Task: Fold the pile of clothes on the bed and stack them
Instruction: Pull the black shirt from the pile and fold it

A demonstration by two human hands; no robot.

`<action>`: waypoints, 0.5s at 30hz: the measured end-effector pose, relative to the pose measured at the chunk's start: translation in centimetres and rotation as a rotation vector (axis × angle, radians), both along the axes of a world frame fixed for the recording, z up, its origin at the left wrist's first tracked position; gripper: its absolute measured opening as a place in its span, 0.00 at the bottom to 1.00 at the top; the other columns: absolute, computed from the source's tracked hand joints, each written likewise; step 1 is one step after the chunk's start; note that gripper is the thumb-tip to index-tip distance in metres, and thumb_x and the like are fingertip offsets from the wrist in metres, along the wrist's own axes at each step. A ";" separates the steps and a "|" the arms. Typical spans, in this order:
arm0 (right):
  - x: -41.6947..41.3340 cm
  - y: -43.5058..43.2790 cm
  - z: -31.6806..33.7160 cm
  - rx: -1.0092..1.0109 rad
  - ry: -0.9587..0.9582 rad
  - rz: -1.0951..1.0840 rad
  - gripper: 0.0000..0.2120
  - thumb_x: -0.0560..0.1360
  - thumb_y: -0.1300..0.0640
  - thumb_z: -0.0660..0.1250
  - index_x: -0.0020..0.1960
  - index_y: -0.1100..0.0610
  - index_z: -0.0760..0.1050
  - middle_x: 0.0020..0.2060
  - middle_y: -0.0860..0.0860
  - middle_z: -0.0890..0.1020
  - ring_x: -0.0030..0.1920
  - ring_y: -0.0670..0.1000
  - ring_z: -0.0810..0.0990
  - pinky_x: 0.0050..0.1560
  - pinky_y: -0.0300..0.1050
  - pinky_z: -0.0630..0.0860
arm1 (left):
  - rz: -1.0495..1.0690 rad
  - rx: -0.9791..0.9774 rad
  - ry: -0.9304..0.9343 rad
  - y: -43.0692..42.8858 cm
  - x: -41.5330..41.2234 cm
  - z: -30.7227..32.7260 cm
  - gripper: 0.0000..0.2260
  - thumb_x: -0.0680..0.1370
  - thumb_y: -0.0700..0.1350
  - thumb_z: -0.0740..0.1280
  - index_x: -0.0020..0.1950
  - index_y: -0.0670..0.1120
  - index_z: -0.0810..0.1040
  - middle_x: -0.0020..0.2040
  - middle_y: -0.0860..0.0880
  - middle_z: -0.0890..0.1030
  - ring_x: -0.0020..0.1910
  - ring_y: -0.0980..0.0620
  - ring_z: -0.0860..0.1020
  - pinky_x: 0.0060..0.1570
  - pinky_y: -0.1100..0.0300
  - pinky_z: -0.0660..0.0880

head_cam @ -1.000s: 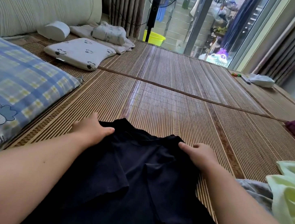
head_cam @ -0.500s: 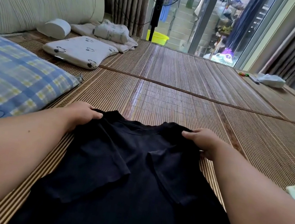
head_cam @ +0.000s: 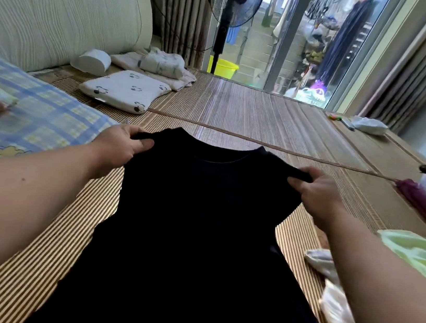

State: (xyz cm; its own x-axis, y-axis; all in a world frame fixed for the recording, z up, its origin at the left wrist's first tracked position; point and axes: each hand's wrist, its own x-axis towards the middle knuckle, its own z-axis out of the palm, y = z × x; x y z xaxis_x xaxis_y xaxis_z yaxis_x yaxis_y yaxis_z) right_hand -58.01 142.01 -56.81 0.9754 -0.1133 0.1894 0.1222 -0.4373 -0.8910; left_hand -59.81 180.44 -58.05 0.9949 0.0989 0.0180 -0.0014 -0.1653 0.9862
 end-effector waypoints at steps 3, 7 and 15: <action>-6.9 -1.9 1.2 -0.032 -0.006 0.051 0.11 0.72 0.67 0.70 0.38 0.53 0.77 0.33 0.48 0.79 0.35 0.46 0.76 0.41 0.39 0.72 | -0.092 0.081 -0.051 -0.7 -6.5 2.1 0.05 0.78 0.38 0.65 0.46 0.47 0.78 0.32 0.55 0.81 0.31 0.60 0.78 0.29 0.69 0.74; -17.3 -4.6 0.6 -0.042 -0.009 0.076 0.15 0.70 0.73 0.69 0.37 0.53 0.76 0.30 0.45 0.79 0.33 0.42 0.76 0.40 0.34 0.72 | -0.222 0.123 -0.117 -1.7 -16.9 2.5 0.08 0.77 0.32 0.63 0.44 0.44 0.76 0.31 0.55 0.79 0.31 0.62 0.76 0.33 0.71 0.73; -29.3 -5.5 -8.9 -0.606 0.347 0.220 0.23 0.68 0.73 0.60 0.36 0.44 0.74 0.60 0.49 0.81 0.66 0.48 0.73 0.66 0.36 0.63 | -0.685 1.053 0.043 -1.6 -29.1 -5.2 0.09 0.71 0.39 0.69 0.42 0.54 0.81 0.52 0.65 0.78 0.56 0.66 0.76 0.61 0.69 0.68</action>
